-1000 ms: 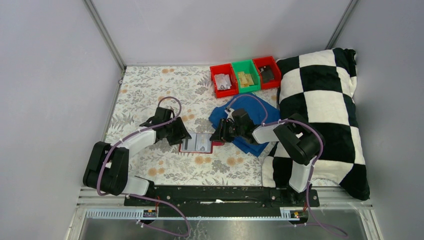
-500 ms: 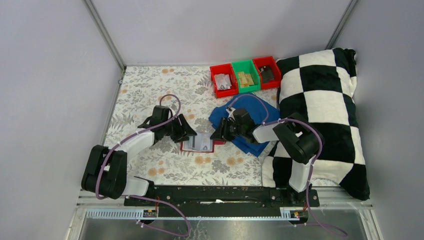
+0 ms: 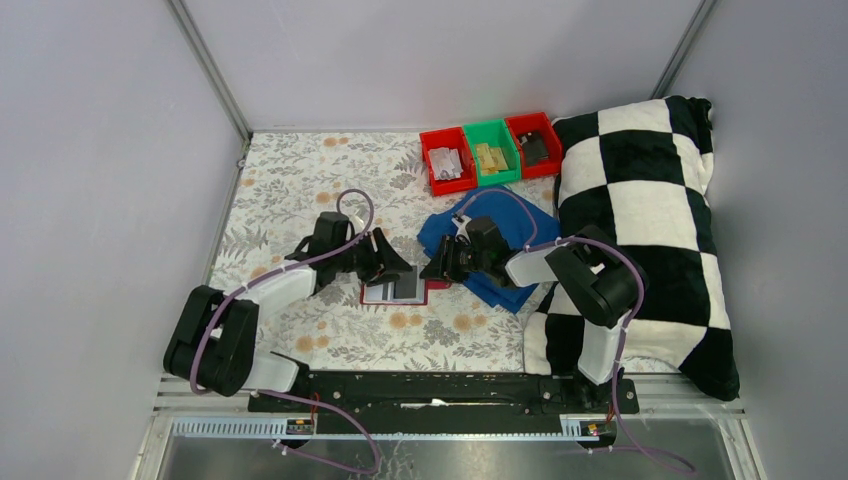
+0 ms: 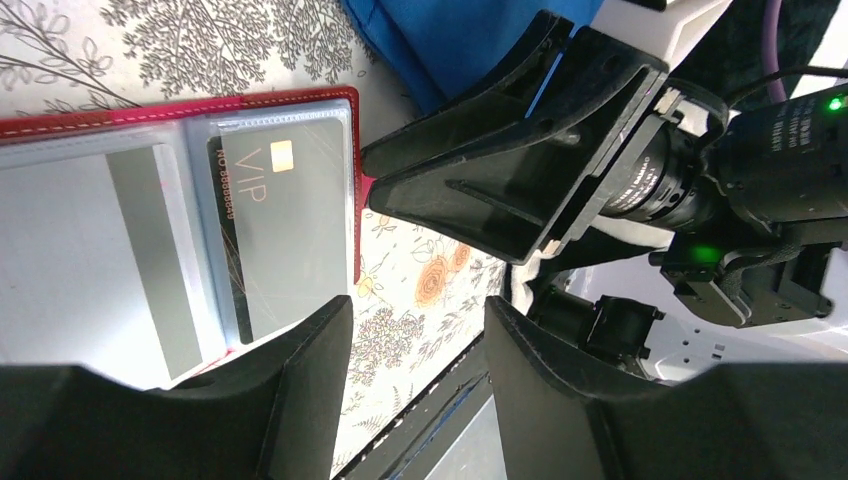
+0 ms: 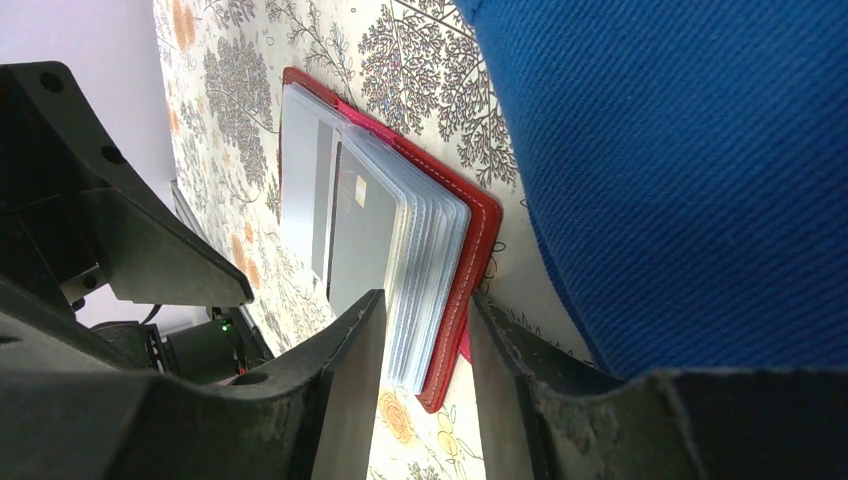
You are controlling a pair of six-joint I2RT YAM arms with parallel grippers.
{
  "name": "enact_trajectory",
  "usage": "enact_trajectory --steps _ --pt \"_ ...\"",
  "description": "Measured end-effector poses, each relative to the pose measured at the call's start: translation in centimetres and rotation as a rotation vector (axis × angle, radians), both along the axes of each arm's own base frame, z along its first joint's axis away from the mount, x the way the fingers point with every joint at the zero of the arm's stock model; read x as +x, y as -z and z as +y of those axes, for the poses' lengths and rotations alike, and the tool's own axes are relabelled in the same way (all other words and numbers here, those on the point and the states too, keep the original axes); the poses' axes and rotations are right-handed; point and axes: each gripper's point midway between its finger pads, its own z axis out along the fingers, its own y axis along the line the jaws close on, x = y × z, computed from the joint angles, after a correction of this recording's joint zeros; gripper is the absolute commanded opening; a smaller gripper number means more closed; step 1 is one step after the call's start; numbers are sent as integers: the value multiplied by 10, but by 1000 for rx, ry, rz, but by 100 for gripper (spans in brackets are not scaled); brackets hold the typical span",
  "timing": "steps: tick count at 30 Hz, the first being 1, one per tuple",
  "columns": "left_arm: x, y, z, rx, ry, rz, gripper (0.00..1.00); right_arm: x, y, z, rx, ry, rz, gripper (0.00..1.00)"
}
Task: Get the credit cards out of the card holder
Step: Remove the credit card from the card holder.
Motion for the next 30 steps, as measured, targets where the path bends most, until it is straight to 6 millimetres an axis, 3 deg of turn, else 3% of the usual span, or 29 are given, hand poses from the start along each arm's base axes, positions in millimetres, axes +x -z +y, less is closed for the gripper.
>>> enact_trajectory --steps 8,16,24,30 --pt "-4 4 -4 17 16 21 56 -2 -1 -15 -55 19 -19 45" --pt "13 12 23 101 -76 34 56 0 -18 -23 -64 28 -55 44" --pt "13 20 32 122 -101 51 56 -4 -36 3 6 -18 -64 44" --pt "10 31 36 135 -103 73 56 -18 -30 17 32 -57 -21 44"
